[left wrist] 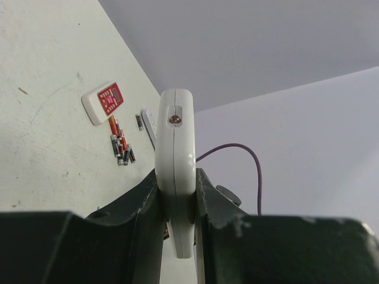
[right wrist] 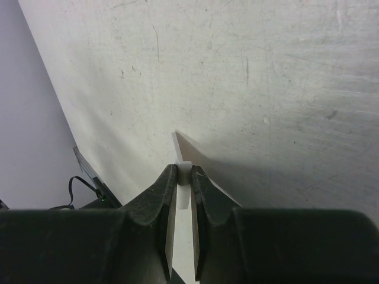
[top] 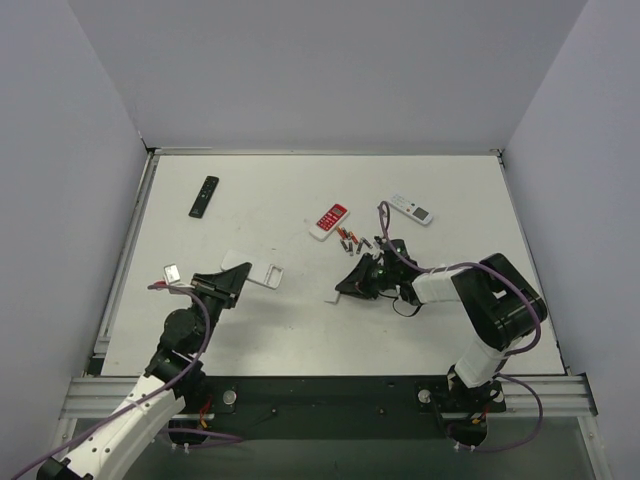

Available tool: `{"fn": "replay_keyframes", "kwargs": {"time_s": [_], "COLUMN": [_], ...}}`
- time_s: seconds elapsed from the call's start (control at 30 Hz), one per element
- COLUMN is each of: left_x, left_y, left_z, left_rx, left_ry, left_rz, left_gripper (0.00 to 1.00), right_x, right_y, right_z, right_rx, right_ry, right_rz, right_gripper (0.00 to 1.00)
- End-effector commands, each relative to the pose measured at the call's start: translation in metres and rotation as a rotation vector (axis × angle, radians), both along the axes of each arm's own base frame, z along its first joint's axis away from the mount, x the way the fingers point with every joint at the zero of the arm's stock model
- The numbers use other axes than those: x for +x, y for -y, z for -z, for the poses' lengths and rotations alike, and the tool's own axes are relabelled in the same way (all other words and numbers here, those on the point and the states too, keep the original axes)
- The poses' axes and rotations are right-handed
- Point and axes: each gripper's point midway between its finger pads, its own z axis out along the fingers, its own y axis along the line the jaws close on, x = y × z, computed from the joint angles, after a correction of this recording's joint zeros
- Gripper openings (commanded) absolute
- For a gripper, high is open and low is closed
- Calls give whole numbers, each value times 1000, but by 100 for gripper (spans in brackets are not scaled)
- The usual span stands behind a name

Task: Load the batteries into the remote control
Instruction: Place the battery cover at the center of the board, then pick up the battery from the center of the board.

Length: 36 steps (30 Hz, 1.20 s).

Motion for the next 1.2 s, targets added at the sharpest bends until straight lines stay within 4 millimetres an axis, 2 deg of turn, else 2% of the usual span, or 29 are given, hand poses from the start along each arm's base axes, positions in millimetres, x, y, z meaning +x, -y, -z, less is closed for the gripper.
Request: {"fn": "replay_keyframes", "kwargs": {"time_s": [0.0, 0.17, 0.37, 0.47, 0.53, 0.63, 0.77, 0.83, 0.9, 0.97, 1.03, 1.07, 1.1, 1.13, 1.17], "left_x": [-7, -9, -11, -13, -14, -15, -19, -19, -23, -24, -26, -26, -28, -28, -29], "left_y": [5, 9, 13, 15, 17, 20, 29, 32, 40, 44, 49, 51, 54, 55, 55], "left_z": [62, 59, 58, 58, 57, 60, 58, 54, 54, 48, 48, 45, 45, 46, 48], "left_rx": [70, 73, 78, 86, 96, 121, 154, 167, 200, 231, 252, 261, 267, 271, 280], "left_ry": [-68, -50, -43, -40, -37, -41, -23, -17, -11, 5, 4, 15, 13, 11, 9], "left_rz": [47, 74, 98, 114, 127, 144, 204, 217, 271, 295, 332, 343, 362, 370, 378], "left_gripper": [0, 0, 0, 0, 0, 0, 0, 0, 0, 0, 0, 0, 0, 0, 0], "right_x": [4, -8, -20, -22, -17, -3, 18, 26, 44, 62, 71, 76, 88, 93, 96], "right_y": [14, 37, 62, 73, 82, 93, 105, 115, 120, 119, 128, 130, 130, 136, 132], "right_z": [13, 31, 37, 32, 23, 3, -28, -36, -49, -60, -63, -58, -67, -67, -67], "right_rx": [-109, -218, -332, -391, -438, -518, -623, -695, -741, -744, -775, -793, -802, -816, -794], "right_ry": [0, -53, -66, -39, 3, 79, 155, 170, 201, 207, 192, 175, 196, 180, 174], "right_rz": [13, 43, 45, 42, 46, 57, 63, 71, 73, 68, 44, 23, 16, 14, -15], "right_gripper": [2, 17, 36, 50, 60, 68, 70, 67, 60, 59, 59, 58, 55, 54, 54]}}
